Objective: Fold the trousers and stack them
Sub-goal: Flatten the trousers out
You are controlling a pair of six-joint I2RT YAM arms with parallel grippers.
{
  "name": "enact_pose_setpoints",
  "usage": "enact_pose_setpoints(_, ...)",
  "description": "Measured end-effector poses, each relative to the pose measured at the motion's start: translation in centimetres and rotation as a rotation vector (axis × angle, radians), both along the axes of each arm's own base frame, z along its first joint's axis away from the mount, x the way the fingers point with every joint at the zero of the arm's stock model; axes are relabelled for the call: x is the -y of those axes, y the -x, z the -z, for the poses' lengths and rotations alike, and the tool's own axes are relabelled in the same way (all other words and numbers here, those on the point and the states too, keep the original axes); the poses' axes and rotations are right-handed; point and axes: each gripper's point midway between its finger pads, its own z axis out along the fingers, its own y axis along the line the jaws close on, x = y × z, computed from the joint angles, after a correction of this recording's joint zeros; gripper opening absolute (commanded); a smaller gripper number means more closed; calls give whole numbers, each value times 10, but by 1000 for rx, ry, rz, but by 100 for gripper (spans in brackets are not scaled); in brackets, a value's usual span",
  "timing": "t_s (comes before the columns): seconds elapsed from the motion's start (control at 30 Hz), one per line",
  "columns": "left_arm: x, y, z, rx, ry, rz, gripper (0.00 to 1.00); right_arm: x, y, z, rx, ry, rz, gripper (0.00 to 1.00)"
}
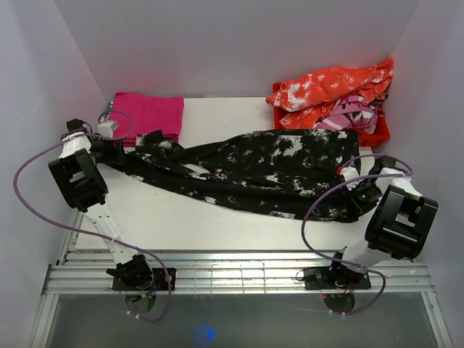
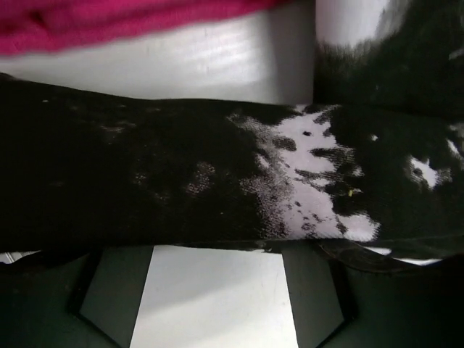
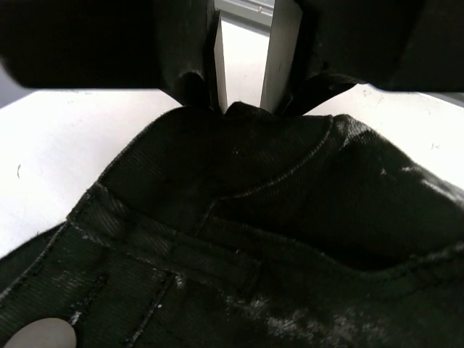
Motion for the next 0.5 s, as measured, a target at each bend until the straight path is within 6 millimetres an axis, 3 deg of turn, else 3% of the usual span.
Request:
enact_pose_setpoints(0.17, 8, -20, -1, 45, -2, -31, 72, 1, -5, 8, -22, -10, 56, 27)
enact_pose_setpoints(0.33, 12, -11, 5, 23, -72, 50, 62, 6, -4, 9, -29, 19, 63, 27)
enact_pose_setpoints(0.43, 13, 26, 8, -28, -154, 127, 59, 12, -3, 9, -26, 34, 73, 30)
enact_pose_setpoints(0.5, 19, 70, 10, -111, -189, 175, 57, 19, -4, 8, -20, 47, 84, 34)
